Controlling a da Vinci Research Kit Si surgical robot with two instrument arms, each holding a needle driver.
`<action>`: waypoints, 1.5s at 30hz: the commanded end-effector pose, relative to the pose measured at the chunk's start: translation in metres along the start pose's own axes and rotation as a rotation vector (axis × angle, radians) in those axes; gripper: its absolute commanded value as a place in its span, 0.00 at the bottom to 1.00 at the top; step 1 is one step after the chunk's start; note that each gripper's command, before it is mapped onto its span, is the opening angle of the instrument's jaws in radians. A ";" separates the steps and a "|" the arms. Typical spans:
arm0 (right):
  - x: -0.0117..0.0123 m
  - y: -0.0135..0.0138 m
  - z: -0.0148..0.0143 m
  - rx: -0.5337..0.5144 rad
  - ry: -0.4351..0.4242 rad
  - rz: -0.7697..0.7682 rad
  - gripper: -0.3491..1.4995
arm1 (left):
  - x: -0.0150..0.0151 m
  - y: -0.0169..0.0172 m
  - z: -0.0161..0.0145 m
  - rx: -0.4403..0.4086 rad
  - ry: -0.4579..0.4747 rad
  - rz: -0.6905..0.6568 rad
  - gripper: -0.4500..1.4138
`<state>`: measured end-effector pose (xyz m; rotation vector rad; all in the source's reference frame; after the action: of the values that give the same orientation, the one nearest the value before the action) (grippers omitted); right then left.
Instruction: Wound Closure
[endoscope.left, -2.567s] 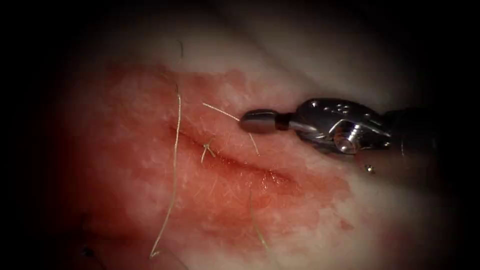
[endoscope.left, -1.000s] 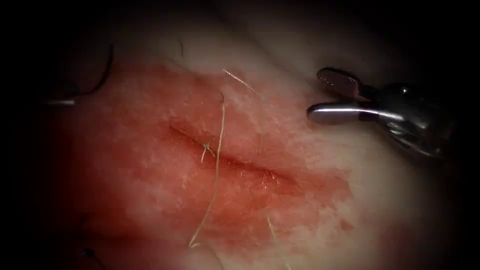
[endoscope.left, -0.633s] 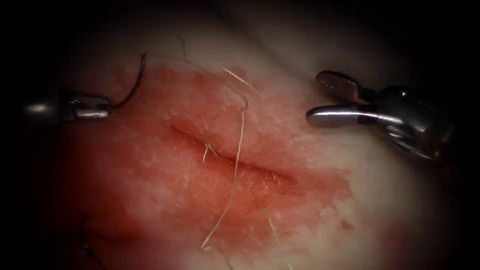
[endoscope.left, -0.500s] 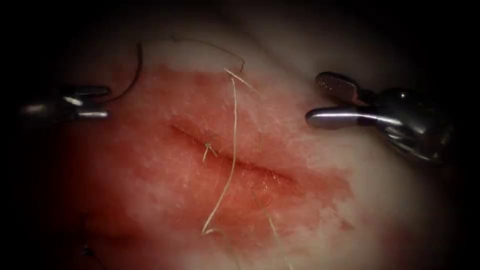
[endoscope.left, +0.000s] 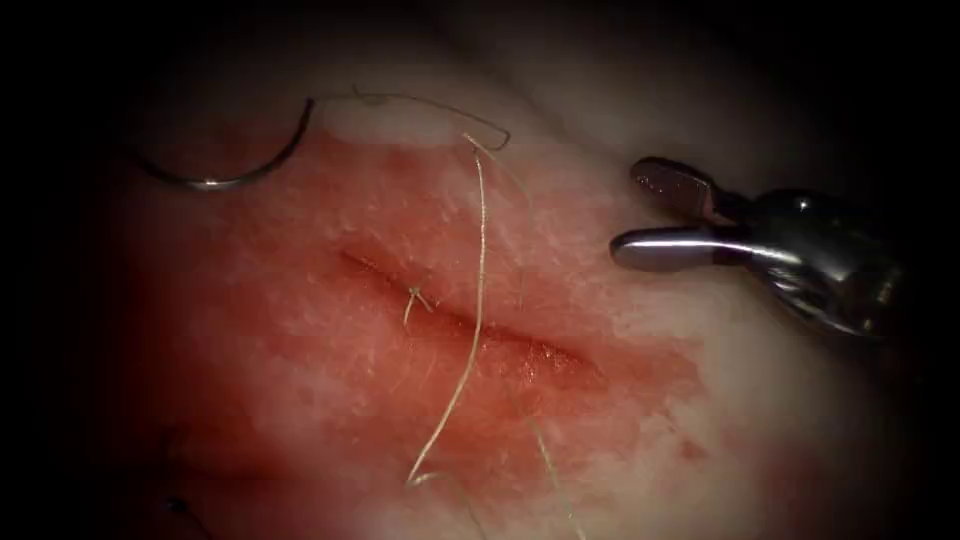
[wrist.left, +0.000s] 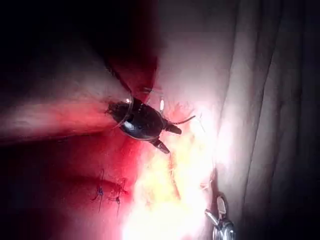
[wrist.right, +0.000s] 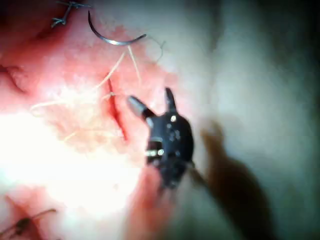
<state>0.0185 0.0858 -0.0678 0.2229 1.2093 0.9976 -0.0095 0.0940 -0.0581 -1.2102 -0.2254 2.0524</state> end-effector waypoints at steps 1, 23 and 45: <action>-0.0004 0.0000 0.0006 0.004 0.001 0.000 0.81 | 0.0002 0.0009 0.0006 -0.022 0.001 0.014 0.63; -0.0005 0.0003 -0.0016 0.022 -0.006 -0.014 0.81 | 0.0028 0.0234 0.0215 -0.139 0.027 0.432 0.54; -0.0007 -0.0001 -0.0015 0.016 -0.004 -0.015 0.81 | -0.0034 0.0230 0.0259 -0.213 -0.090 0.575 0.53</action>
<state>0.0165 0.0848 -0.0686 0.2273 1.2113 0.9749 -0.0408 0.0808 -0.0534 -1.4409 -0.1442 2.6484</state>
